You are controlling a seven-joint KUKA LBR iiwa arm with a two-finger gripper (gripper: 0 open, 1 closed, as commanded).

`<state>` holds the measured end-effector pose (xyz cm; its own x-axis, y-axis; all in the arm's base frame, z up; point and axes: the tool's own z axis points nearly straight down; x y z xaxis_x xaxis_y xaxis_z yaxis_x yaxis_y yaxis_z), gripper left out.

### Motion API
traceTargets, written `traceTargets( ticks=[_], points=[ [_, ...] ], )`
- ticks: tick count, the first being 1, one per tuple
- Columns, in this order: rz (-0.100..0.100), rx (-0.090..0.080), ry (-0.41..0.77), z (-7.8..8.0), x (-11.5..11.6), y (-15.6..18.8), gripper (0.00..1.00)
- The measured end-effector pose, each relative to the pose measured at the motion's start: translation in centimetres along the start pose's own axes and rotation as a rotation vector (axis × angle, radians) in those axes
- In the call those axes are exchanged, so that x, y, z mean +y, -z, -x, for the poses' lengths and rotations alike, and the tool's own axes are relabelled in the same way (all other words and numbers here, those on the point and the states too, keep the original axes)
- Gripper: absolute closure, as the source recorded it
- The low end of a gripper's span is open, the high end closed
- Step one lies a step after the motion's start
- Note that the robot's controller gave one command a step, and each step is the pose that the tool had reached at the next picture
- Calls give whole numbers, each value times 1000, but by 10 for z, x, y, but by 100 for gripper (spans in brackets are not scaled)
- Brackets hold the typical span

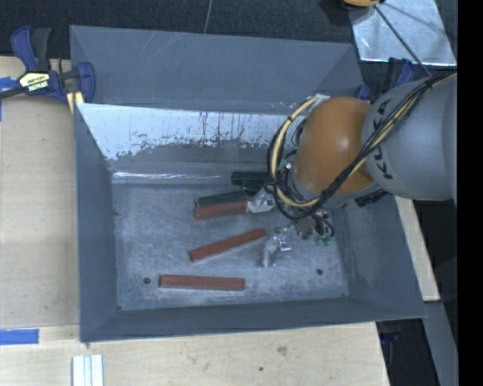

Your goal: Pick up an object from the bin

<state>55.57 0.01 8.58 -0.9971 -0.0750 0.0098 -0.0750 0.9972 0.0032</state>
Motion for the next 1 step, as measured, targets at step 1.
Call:
traceTargets(
  ticks=[1],
  points=[
    [-8, -41, 124, -2, 26, -7, 100]
  ],
)
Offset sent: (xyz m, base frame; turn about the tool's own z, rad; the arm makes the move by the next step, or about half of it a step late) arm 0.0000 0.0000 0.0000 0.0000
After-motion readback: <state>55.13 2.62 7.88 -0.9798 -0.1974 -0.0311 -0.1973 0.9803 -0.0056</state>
